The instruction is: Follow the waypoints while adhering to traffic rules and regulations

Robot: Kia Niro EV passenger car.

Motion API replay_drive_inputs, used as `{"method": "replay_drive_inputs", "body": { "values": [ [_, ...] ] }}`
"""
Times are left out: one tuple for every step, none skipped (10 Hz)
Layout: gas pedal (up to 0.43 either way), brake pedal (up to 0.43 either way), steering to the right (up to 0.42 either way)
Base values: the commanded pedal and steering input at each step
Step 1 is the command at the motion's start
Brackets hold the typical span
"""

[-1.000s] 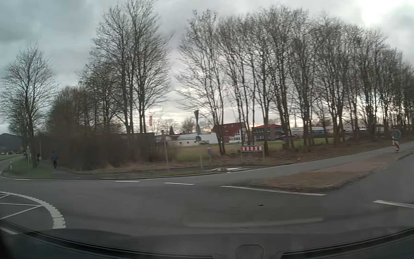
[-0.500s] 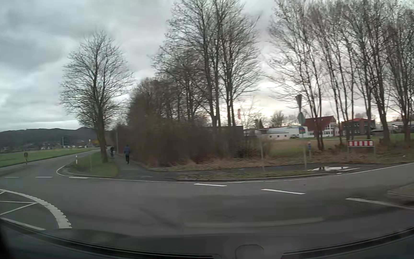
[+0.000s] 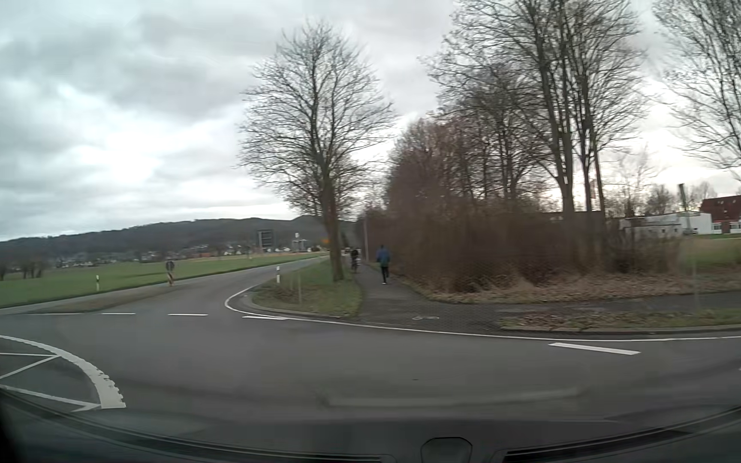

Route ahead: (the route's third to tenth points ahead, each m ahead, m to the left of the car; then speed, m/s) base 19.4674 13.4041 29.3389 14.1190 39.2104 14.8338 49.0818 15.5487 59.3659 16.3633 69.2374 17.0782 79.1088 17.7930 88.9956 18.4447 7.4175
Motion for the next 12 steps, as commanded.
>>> {"method": "replay_drive_inputs", "body": {
  "values": [
    [0.177,0.0,-0.361],
    [0.177,0.0,-0.346],
    [0.177,0.0,-0.33],
    [0.177,0.0,-0.304],
    [0.177,0.0,-0.286],
    [0.177,0.0,-0.273],
    [0.197,0.0,-0.256],
    [0.209,0.0,-0.232],
    [0.228,0.0,-0.192],
    [0.24,0.0,-0.148],
    [0.248,0.0,-0.115],
    [0.248,0.0,-0.071]
  ]
}}
